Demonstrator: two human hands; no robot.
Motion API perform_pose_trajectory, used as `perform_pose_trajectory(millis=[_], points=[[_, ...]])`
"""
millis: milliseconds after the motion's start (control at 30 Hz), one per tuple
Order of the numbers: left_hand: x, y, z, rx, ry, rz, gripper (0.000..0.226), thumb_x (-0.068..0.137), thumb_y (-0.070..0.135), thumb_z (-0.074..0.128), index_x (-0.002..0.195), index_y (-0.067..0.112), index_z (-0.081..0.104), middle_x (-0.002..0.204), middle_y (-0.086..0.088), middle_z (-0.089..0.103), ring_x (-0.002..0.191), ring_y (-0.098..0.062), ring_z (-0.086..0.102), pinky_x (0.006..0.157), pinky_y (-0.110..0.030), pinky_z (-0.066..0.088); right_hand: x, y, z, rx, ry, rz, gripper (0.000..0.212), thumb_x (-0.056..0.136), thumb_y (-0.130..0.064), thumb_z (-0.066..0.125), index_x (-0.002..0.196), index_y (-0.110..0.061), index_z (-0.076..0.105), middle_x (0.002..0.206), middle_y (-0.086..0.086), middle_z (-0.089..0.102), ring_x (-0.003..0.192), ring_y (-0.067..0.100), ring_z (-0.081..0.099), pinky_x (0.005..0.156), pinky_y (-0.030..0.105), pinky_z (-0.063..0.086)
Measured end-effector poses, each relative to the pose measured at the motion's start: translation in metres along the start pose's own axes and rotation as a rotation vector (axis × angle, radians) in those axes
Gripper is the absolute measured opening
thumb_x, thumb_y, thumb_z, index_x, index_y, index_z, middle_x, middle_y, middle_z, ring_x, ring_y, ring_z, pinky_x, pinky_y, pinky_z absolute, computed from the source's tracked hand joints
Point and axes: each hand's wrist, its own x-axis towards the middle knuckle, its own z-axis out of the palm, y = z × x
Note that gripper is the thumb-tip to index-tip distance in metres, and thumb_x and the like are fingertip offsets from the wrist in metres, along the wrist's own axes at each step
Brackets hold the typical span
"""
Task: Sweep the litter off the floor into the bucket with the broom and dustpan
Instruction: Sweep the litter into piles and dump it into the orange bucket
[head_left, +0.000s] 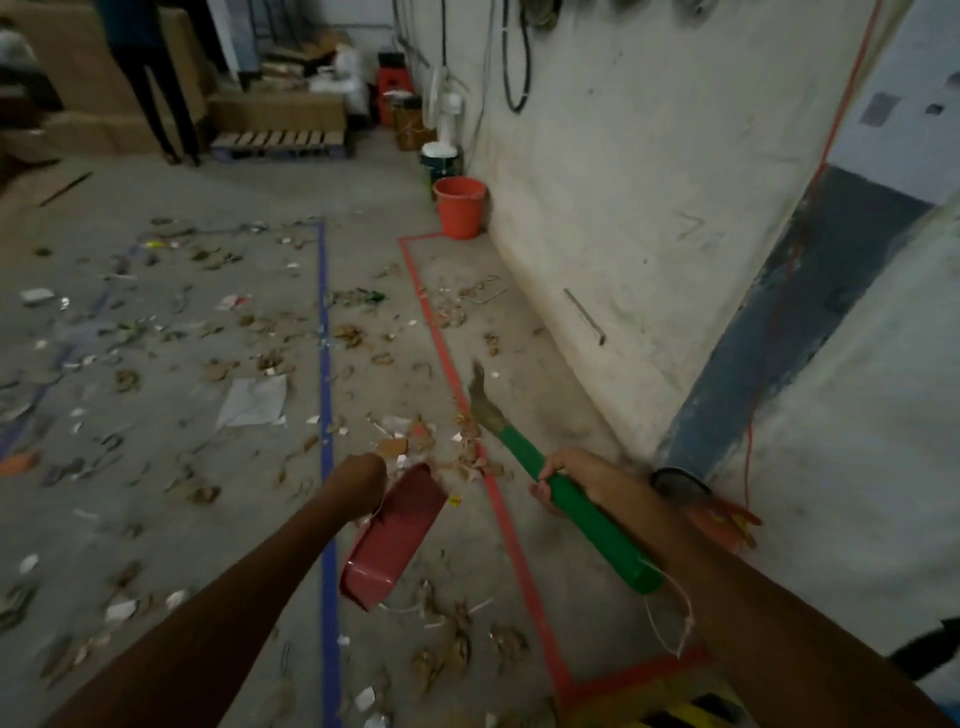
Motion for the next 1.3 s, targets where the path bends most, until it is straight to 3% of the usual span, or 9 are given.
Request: perform_pose_trajectory(millis=[33, 133, 367, 633, 767, 900, 1033, 1133, 1300], points=[[-0.021, -0.010, 0.004, -0.028, 0.011, -0.028, 0.011, 0.096, 0.005, 0.054, 0.091, 0.006, 0.064, 0.108, -0.019, 0.071, 0.098, -0.034, 0.069, 0.082, -0.037, 0.052, 0.003, 0.010, 0.014, 0.009, 0.007, 0.001, 0.006, 0.089, -0.003, 0.054, 0.091, 0.000, 0.049, 0.063, 0.011, 0.053, 0.036, 0.014, 0.048, 0.036, 0.021, 0.045], [-0.080, -0.042, 0.022, -0.154, 0.024, -0.174, 0.024, 0.095, 0.007, 0.057, 0.072, 0.014, 0.058, 0.081, -0.009, 0.068, 0.074, -0.028, 0.070, 0.066, -0.033, 0.059, 0.001, 0.055, 0.045, 0.006, 0.049, 0.040, 0.031, 0.102, -0.034, 0.057, 0.091, -0.006, 0.049, 0.056, 0.009, 0.051, 0.031, 0.014, 0.046, 0.031, 0.019, 0.040], [-0.166, -0.098, 0.051, -0.355, 0.127, -0.310, 0.033, 0.085, 0.029, 0.068, 0.064, 0.005, 0.074, 0.059, -0.011, 0.067, 0.062, -0.025, 0.069, 0.057, -0.027, 0.049, -0.002, 0.105, 0.088, -0.067, -0.059, 0.071, 0.021, 0.105, -0.016, 0.051, 0.095, 0.002, 0.053, 0.066, 0.017, 0.060, 0.036, 0.021, 0.058, 0.035, 0.024, 0.049], [-0.201, -0.112, 0.099, -0.170, 0.162, -0.483, 0.026, 0.097, 0.019, 0.052, 0.102, 0.001, 0.070, 0.107, -0.022, 0.070, 0.100, -0.039, 0.067, 0.078, -0.041, 0.051, 0.023, 0.122, 0.097, -0.418, -0.185, 0.191, 0.013, 0.098, 0.001, 0.046, 0.100, 0.008, 0.057, 0.069, 0.016, 0.067, 0.049, 0.019, 0.063, 0.046, 0.026, 0.054], [-0.212, -0.116, 0.125, -0.303, 0.167, -0.631, 0.037, 0.101, 0.026, 0.056, 0.130, 0.005, 0.060, 0.127, -0.018, 0.064, 0.111, -0.036, 0.062, 0.086, -0.038, 0.049, 0.028, 0.123, 0.090, -0.468, -0.216, 0.267, 0.022, 0.098, -0.002, 0.041, 0.079, -0.001, 0.052, 0.053, 0.010, 0.053, 0.034, 0.013, 0.049, 0.036, 0.016, 0.043], [-0.232, -0.107, 0.166, -0.601, 0.117, -0.866, 0.037, 0.092, 0.038, 0.071, 0.082, 0.007, 0.056, 0.079, -0.009, 0.058, 0.073, -0.025, 0.056, 0.063, -0.031, 0.042, 0.043, 0.127, 0.076, -0.661, -0.223, 0.216, 0.034, 0.105, -0.030, 0.051, 0.084, -0.005, 0.050, 0.055, 0.008, 0.050, 0.033, 0.013, 0.045, 0.033, 0.019, 0.041], [-0.264, -0.073, 0.207, -0.943, 0.126, -0.973, 0.008, 0.088, 0.011, 0.070, 0.090, 0.007, 0.063, 0.075, -0.016, 0.059, 0.052, -0.015, 0.052, 0.049, -0.024, 0.040, 0.058, 0.132, 0.064, -0.829, -0.287, 0.215, 0.028, 0.105, -0.030, 0.053, 0.098, -0.003, 0.055, 0.059, 0.009, 0.057, 0.045, 0.017, 0.053, 0.042, 0.027, 0.048], [-0.292, -0.038, 0.235, -1.135, 0.134, -1.156, 0.032, 0.096, 0.018, 0.066, 0.072, 0.007, 0.048, 0.055, -0.010, 0.045, 0.026, -0.007, 0.035, 0.032, -0.015, 0.026, 0.057, 0.143, 0.059, -0.909, -0.354, 0.322, 0.019, 0.105, -0.014, 0.049, 0.093, 0.000, 0.056, 0.063, 0.012, 0.062, 0.057, 0.022, 0.060, 0.050, 0.032, 0.056], [-0.340, -0.006, 0.283, -1.284, 0.119, -1.392, 0.060, 0.098, 0.050, 0.058, 0.059, 0.007, 0.042, 0.038, -0.004, 0.036, 0.028, -0.012, 0.028, 0.042, -0.013, 0.022, 0.042, 0.175, 0.052, -1.181, -0.349, 0.331, 0.019, 0.099, -0.012, 0.046, 0.081, -0.007, 0.048, 0.057, 0.006, 0.046, 0.038, 0.014, 0.044, 0.037, 0.019, 0.039]])
